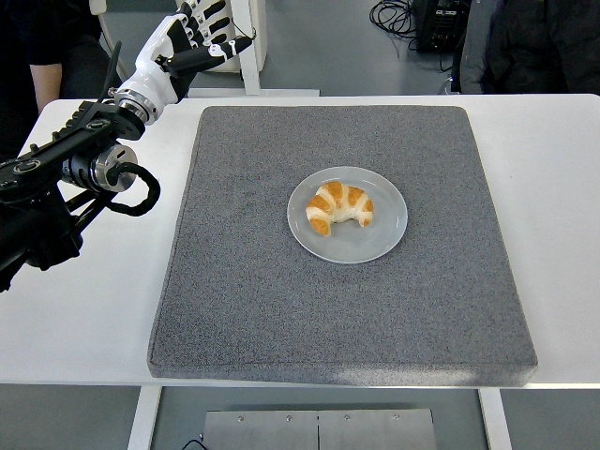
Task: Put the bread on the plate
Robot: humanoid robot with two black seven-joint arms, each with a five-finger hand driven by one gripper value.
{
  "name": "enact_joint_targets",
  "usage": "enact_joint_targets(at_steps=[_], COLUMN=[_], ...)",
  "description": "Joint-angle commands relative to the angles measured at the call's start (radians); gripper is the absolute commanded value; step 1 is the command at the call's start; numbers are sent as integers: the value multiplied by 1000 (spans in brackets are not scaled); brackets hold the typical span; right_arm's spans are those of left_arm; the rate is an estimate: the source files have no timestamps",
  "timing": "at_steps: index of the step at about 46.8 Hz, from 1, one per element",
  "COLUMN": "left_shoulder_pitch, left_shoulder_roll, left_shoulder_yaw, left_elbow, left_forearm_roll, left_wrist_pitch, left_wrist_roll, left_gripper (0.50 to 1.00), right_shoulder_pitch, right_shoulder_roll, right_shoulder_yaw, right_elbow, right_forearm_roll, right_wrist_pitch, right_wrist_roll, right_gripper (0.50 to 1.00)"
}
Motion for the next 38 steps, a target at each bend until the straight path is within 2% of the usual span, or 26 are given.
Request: enact_joint_targets(at_steps=[1,5,11,14,19,38], left_shoulder_pitch=[29,55,75,77,77,77], left_shoulder_roll=[-12,-26,-61,-76,-87,-98], left_shoulder_yaw=[-25,-41,-38,-38,-41,-42], left_elbow=[16,33,99,130,144,142], left_forearm_roll=[-3,0,9,6,-4,-3], left_wrist_pitch=[-17,-25,-42,-57,-74,-74], left_wrist_roll=[-8,-25,-98,-117,-118,-118], left_gripper=[946,948,946,946,946,946], right_shoulder_pitch=[0,0,0,0,0,0], right_shoulder_roll=[0,0,0,0,0,0], right_shoulder_yaw=[0,1,1,1,1,1], right_elbow=[0,0,0,0,0,0], right_forearm_roll=[0,0,0,-1,0,0], right_wrist_pitch=[0,0,0,0,0,0], right_wrist_roll=[0,0,0,0,0,0], right_gripper=[1000,1000,1000,1000,1000,1000])
